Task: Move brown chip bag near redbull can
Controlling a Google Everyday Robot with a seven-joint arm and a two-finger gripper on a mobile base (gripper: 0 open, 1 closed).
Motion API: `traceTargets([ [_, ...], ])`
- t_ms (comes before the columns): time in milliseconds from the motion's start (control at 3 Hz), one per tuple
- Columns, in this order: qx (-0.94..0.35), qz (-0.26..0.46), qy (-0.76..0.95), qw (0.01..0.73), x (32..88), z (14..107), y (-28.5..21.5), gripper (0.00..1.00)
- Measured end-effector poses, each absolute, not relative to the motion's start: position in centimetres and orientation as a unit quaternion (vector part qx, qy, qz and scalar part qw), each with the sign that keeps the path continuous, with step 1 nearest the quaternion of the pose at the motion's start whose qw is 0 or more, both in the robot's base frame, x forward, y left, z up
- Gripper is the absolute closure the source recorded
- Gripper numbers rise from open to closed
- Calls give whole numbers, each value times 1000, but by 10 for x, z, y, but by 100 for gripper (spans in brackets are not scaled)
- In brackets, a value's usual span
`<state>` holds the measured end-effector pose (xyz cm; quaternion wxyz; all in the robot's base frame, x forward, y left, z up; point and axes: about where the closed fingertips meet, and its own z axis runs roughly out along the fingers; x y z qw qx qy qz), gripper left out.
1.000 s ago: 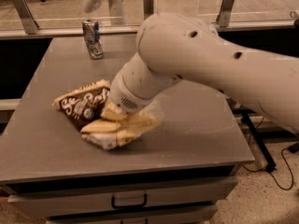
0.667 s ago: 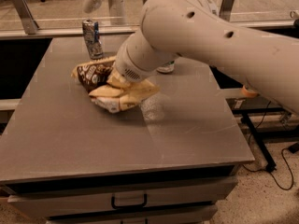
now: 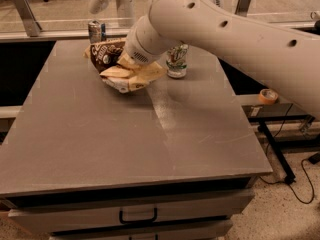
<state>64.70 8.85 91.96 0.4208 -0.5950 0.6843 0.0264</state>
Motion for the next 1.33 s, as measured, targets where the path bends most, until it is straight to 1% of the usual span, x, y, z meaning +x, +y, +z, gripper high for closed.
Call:
traceTargets([
  [333,-588,33,689,422,659,911,87,58],
  [1000,-579,38,697,420,665,904,85,12],
  [1333,-580,48,691,429,656,910,85,0],
])
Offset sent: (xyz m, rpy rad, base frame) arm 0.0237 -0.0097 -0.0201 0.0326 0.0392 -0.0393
